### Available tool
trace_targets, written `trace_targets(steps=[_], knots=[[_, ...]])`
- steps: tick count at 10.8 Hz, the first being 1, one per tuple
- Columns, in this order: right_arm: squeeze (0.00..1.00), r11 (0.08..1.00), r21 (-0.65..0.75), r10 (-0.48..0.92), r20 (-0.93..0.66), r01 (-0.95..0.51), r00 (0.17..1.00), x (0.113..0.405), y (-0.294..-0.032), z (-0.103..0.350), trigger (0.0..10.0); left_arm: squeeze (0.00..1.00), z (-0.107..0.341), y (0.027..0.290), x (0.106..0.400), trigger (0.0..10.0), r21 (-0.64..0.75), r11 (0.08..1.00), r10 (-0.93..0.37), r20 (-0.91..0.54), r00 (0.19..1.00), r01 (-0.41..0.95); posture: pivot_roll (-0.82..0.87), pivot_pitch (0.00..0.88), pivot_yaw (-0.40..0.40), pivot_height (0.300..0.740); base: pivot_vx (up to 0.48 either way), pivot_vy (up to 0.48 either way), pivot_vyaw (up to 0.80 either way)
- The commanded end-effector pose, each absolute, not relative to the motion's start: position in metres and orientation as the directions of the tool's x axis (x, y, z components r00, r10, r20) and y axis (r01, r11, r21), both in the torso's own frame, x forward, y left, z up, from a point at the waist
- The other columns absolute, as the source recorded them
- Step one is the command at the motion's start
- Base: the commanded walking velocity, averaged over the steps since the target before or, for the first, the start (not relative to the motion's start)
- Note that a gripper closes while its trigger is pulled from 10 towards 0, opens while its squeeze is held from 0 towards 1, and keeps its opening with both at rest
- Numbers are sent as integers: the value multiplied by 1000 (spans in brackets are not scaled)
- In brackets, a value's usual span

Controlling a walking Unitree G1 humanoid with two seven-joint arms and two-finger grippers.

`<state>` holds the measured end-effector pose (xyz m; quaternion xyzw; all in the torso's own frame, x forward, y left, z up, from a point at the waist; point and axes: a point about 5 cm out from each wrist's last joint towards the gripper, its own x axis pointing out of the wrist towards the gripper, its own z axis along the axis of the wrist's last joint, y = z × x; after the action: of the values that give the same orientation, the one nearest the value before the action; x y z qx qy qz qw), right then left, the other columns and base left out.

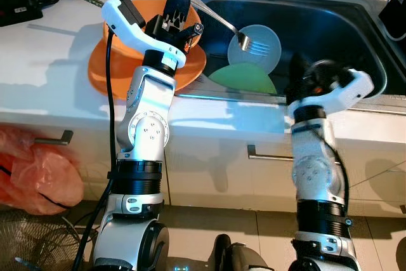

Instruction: Kitchen organization

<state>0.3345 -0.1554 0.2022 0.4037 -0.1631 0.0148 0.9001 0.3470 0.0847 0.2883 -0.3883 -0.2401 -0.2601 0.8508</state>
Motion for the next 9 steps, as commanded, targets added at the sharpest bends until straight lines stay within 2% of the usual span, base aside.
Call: trace_targets(steps=[1,2,4,9], knots=[[0,645,746,-124,316,-166,941,333,-160,209,10000,0,279,59,342,10000,-593,481,-278,595,754,646,93,177,-60,740,0,0,0],[0,597,776,-95,322,-205,942,333,-158,213,10000,0,279,59,342,10000,-594,480,-278,595,754,646,90,178,-61,740,0,0,0],[0,441,850,6,317,-287,948,330,-143,209,10000,0,278,58,341,10000,-593,481,-285,591,755,646,93,178,-60,740,0,0,0],[0,328,872,90,353,-362,931,324,-134,211,10000,0,276,54,341,10000,-590,479,-305,583,753,650,92,174,-59,740,0,0,0]])
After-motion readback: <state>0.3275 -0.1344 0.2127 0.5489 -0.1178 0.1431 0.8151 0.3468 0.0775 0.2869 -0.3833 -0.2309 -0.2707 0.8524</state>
